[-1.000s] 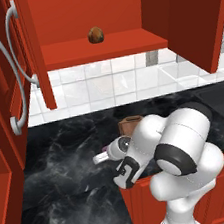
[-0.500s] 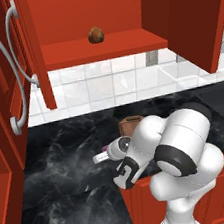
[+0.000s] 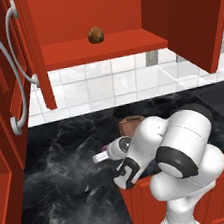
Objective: Pick the bread, place it on the cutting board, pick the jam, place it on the counter, and close the cabinet.
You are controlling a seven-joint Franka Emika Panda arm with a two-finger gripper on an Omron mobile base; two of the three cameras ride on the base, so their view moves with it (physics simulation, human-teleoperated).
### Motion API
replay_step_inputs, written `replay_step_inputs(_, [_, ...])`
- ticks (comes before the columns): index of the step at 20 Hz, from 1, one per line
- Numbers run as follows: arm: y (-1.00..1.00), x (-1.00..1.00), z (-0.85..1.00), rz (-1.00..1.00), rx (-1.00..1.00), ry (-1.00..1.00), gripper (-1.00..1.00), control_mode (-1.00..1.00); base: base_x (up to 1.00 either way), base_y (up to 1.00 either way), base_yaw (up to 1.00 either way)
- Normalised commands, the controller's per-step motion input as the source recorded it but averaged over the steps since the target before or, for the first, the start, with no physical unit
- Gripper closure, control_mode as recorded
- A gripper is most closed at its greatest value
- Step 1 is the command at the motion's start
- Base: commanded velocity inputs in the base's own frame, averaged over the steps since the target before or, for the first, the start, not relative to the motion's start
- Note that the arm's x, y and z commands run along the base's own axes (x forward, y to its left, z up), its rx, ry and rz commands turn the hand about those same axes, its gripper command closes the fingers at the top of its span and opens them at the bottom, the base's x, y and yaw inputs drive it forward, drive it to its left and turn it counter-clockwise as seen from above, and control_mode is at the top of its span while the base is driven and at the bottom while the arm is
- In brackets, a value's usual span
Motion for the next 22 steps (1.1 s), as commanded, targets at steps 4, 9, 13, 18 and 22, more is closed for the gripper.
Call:
replay_step_inputs(4, [0.0,0.0,0.37,0.0,0.0,0.0,-1.0,-1.0,0.0,0.0,0.0])
replay_step_inputs(9, [0.0,0.0,0.54,0.0,0.0,-0.01,-1.0,-1.0,0.0,0.0,0.0])
replay_step_inputs(13, [0.0,0.0,0.67,0.0,0.0,0.0,-1.0,-1.0,0.0,0.0,0.0])
replay_step_inputs(18, [0.0,0.0,0.73,0.0,0.0,0.0,-1.0,-1.0,0.0,0.0,0.0])
replay_step_inputs(22, [0.0,0.0,0.7,0.0,0.0,0.0,-1.0,-1.0,0.0,0.0,0.0])
